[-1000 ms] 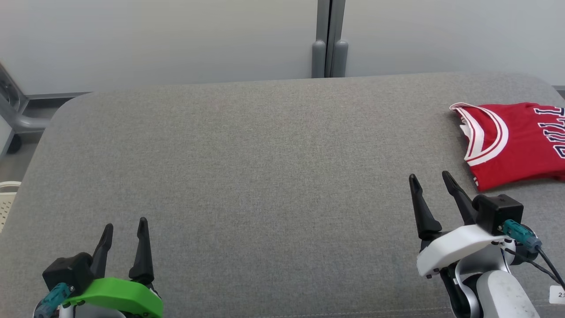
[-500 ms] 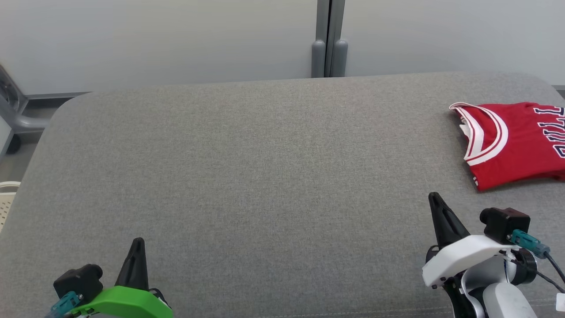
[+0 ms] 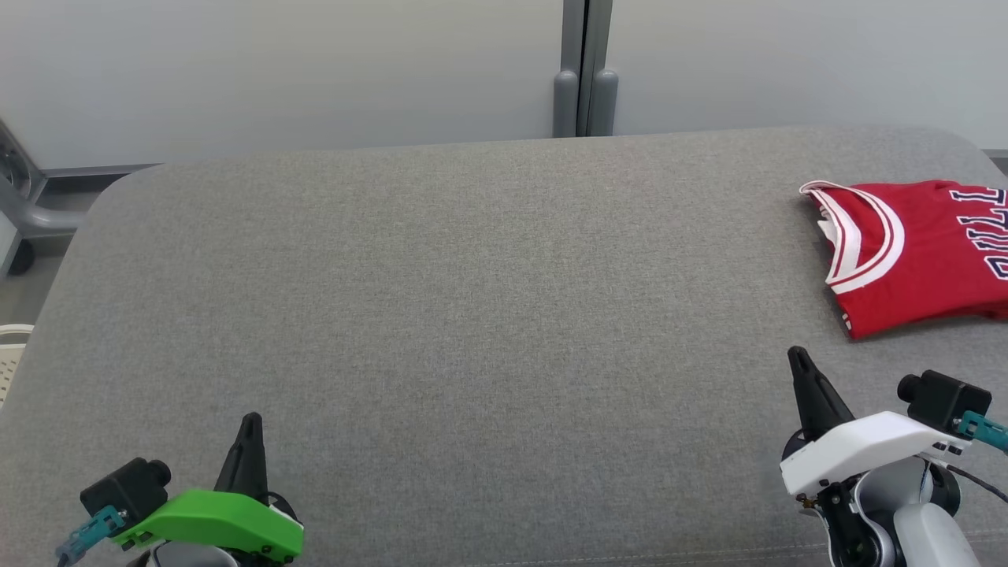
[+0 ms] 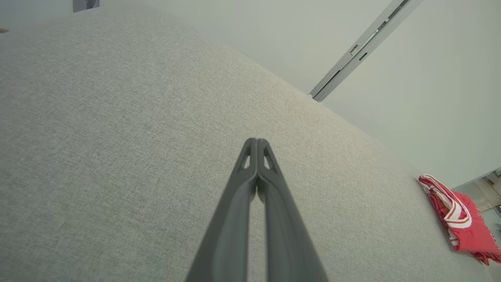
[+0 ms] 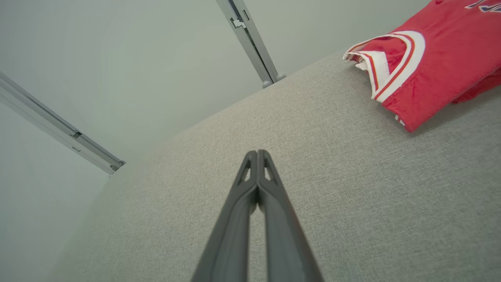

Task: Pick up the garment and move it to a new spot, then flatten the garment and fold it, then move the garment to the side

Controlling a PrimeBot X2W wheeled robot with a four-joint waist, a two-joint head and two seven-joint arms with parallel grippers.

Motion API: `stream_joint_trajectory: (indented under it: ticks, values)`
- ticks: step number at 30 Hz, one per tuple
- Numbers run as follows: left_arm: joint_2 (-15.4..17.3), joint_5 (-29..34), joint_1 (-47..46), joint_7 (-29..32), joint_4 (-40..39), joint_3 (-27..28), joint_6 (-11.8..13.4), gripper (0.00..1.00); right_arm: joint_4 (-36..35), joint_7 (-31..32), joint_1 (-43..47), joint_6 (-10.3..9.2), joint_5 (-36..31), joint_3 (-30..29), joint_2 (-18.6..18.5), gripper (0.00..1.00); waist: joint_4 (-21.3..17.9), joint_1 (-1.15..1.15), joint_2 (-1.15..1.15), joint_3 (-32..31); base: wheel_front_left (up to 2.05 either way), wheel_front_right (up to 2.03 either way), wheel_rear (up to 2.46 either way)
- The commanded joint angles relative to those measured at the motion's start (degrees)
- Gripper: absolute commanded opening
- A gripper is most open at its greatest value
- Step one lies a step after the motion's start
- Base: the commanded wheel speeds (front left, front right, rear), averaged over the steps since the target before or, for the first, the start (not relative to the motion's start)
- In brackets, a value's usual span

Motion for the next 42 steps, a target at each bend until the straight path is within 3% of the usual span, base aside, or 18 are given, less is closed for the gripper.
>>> stream_joint_trajectory:
  ticks: [1,42]
  values:
    - [-0.06,-1.62,-2.02,0.30,-0.27,1.01,-0.79,0.00,-0.46,0.32,-1.60,-0.01,2.32,-0.64,-0.20,0.00,-0.02,0.00,0.00,0.01,0.00,0.00,0.00]
    - [-7.68,-20.24,-5.92,4.98,3.75,8.85,-9.04,0.00,3.42,5.91,-3.21,-0.02,31.62,-7.69,-0.34,0.00,-0.67,0.00,0.00,0.39,0.00,0.00,0.00]
